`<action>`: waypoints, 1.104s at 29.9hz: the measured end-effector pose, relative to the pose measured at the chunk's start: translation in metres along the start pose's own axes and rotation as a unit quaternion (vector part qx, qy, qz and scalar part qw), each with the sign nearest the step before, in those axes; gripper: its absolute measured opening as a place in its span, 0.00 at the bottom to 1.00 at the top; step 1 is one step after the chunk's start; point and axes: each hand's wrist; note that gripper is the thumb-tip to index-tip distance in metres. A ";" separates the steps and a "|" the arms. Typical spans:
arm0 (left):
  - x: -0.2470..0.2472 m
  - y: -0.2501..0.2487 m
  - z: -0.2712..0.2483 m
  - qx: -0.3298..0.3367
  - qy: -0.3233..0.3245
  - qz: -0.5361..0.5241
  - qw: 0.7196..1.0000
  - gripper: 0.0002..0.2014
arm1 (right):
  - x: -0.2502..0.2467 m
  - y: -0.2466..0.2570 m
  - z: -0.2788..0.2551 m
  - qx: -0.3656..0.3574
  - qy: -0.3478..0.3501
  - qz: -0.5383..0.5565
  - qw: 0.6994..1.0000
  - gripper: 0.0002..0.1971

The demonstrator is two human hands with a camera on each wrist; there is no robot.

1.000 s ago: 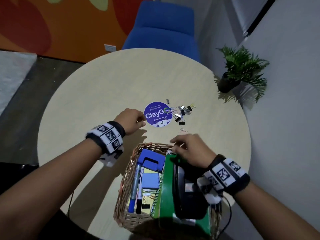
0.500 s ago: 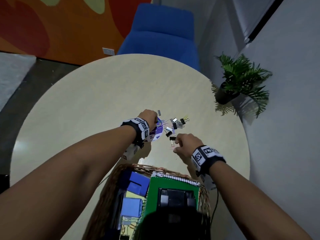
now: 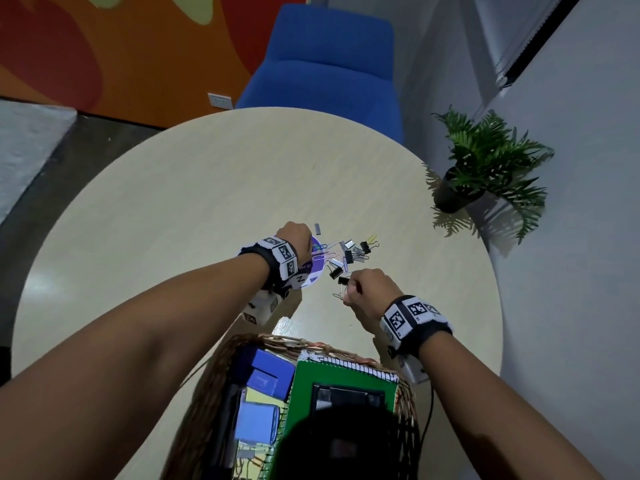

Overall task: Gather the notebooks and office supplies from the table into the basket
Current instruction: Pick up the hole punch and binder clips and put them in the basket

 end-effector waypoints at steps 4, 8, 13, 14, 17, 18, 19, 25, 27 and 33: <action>-0.024 0.008 -0.029 0.033 -0.014 -0.097 0.995 0.08 | -0.020 0.008 -0.016 -0.037 -0.032 0.050 0.998 0.07; -0.047 0.027 -0.079 0.077 -0.033 -0.151 0.985 0.07 | -0.041 0.026 -0.046 -0.066 -0.031 0.081 0.994 0.06; -0.028 0.061 -0.161 0.142 0.010 -0.133 0.981 0.09 | -0.028 0.050 -0.094 -0.133 -0.019 0.067 0.989 0.08; -0.017 0.068 -0.176 0.147 0.024 -0.120 0.982 0.08 | -0.020 0.056 -0.104 -0.144 -0.010 0.071 0.987 0.07; 0.014 0.088 -0.213 0.165 0.072 -0.077 0.981 0.12 | 0.004 0.071 -0.128 -0.166 0.021 0.065 0.984 0.04; 0.023 0.094 -0.222 0.173 0.084 -0.076 0.978 0.13 | 0.013 0.075 -0.133 -0.169 0.027 0.063 0.983 0.05; 0.030 0.098 -0.230 0.182 0.092 -0.082 0.975 0.14 | 0.020 0.078 -0.137 -0.169 0.034 0.062 0.983 0.06; 0.043 0.115 -0.255 0.185 0.078 -0.096 0.975 0.18 | 0.054 0.099 -0.162 -0.196 0.086 0.028 0.976 0.12; 0.038 0.121 -0.253 0.176 0.045 -0.098 0.978 0.20 | 0.060 0.108 -0.167 -0.197 0.093 0.028 0.975 0.11; 0.016 0.127 -0.241 0.138 -0.017 -0.146 0.979 0.13 | 0.073 0.124 -0.175 -0.192 0.125 -0.011 0.973 0.13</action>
Point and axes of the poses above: each hand's wrist, its own z-axis towards the middle knuckle, its own x-axis out of the palm, y = z × x, and after that the axes turned 4 degrees about z, right-handed
